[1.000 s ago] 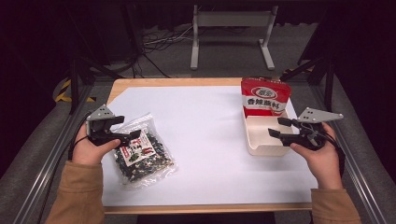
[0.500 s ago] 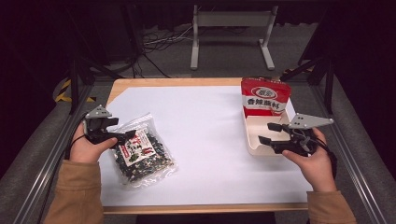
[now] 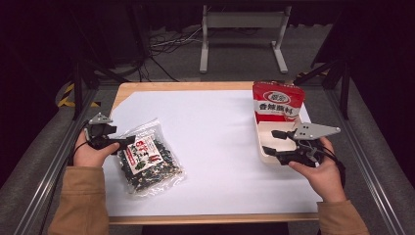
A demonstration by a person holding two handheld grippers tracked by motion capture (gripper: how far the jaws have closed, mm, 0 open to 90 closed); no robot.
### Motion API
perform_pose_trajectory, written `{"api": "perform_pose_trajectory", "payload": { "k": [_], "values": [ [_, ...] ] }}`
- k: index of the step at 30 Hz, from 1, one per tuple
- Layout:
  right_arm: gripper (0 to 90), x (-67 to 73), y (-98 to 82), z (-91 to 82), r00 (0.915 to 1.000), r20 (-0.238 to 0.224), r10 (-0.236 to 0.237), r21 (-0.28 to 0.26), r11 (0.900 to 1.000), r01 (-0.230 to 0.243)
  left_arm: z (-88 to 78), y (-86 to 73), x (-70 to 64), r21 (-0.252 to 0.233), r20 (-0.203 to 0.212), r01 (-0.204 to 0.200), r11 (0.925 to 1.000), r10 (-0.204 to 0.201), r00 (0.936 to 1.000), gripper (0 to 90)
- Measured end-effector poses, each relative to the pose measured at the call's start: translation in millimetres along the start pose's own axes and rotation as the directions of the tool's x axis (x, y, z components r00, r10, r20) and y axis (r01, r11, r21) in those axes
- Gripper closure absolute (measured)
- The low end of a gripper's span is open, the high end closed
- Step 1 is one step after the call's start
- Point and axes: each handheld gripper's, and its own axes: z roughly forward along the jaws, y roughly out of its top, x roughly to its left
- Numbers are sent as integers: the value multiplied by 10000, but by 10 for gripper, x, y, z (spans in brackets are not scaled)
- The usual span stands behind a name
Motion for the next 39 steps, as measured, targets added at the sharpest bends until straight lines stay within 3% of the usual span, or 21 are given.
{"api": "perform_pose_trajectory", "payload": {
  "k": [9,18,32,35,39],
  "values": [
    [352,36,9,32,9998,-137,-115,-148,9998,113,131,-143,191,14,-249,827,9966,-826,9963,156],
    [347,69,-5,94,9992,-342,-212,-92,9997,209,229,-232,286,260,-442,1108,9935,-1096,9930,158],
    [326,88,-34,166,9982,-544,-248,-35,9997,246,324,-336,369,869,-341,1481,9851,-1456,9887,145],
    [325,94,-39,181,9980,-581,-235,5,9997,236,343,-351,372,1083,-420,1597,9812,-1560,9869,137],
    [321,103,-36,192,9973,-697,-226,-26,9997,224,367,-393,398,1159,-221,1923,9745,-1911,9813,145]
  ]
}}
